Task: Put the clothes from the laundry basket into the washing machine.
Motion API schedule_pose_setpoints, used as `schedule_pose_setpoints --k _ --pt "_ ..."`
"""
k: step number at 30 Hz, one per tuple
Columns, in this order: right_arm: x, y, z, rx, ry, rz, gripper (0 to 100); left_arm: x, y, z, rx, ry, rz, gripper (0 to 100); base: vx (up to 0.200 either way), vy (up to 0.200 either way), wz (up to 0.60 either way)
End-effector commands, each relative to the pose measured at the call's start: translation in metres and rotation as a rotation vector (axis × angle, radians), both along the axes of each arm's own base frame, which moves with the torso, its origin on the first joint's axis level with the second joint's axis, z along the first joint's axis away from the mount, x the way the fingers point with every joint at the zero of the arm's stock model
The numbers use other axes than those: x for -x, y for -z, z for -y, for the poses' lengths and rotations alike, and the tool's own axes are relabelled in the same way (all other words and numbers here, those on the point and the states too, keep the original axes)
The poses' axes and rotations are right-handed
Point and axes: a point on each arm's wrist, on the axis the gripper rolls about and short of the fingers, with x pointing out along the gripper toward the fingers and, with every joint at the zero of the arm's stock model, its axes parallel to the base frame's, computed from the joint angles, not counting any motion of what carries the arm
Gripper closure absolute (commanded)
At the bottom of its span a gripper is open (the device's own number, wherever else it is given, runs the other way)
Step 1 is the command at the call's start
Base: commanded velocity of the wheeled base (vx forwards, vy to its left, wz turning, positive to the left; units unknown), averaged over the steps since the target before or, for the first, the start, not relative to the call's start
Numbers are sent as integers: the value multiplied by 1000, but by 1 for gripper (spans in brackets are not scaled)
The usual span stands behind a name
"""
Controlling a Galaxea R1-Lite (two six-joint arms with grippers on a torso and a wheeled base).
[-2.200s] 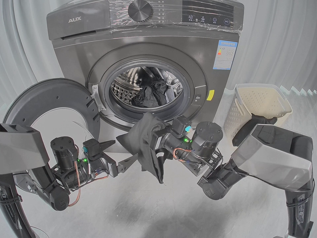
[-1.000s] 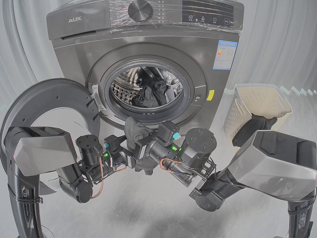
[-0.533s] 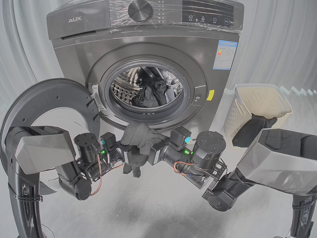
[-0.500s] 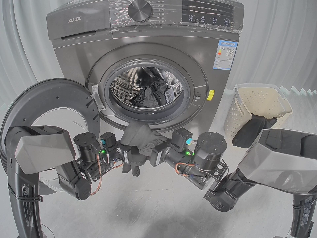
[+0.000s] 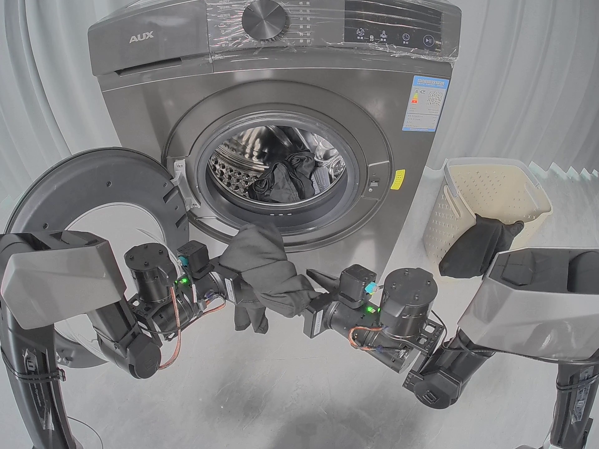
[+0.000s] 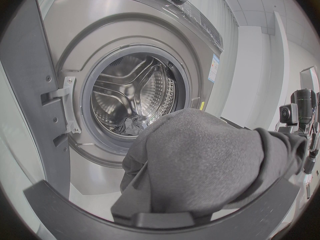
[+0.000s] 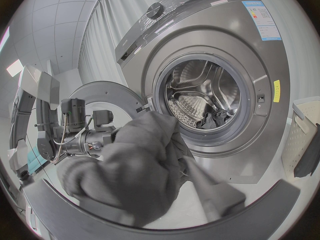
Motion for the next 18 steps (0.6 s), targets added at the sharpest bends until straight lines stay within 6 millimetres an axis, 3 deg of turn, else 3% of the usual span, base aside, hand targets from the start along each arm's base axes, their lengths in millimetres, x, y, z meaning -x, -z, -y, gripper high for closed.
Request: schedule_pose_setpoints --k 1,7,9,13,18 --pt "8 7 5 36 -5 -31 0 7 -13 -2 10 3 25 100 0 0 0" --pt "31 36 37 182 5 -144 0 40 -24 -11 -4 15 -3 100 0 0 0" --pt "36 44 51 222 26 -189 0 66 -32 -20 -7 23 -23 100 0 0 0" --pt "30 34 73 191 93 -177 0 101 -49 -35 44 26 -32 100 0 0 0" --pt "20 11 99 122 194 -120 0 125 -70 -47 140 19 -8 100 0 0 0"
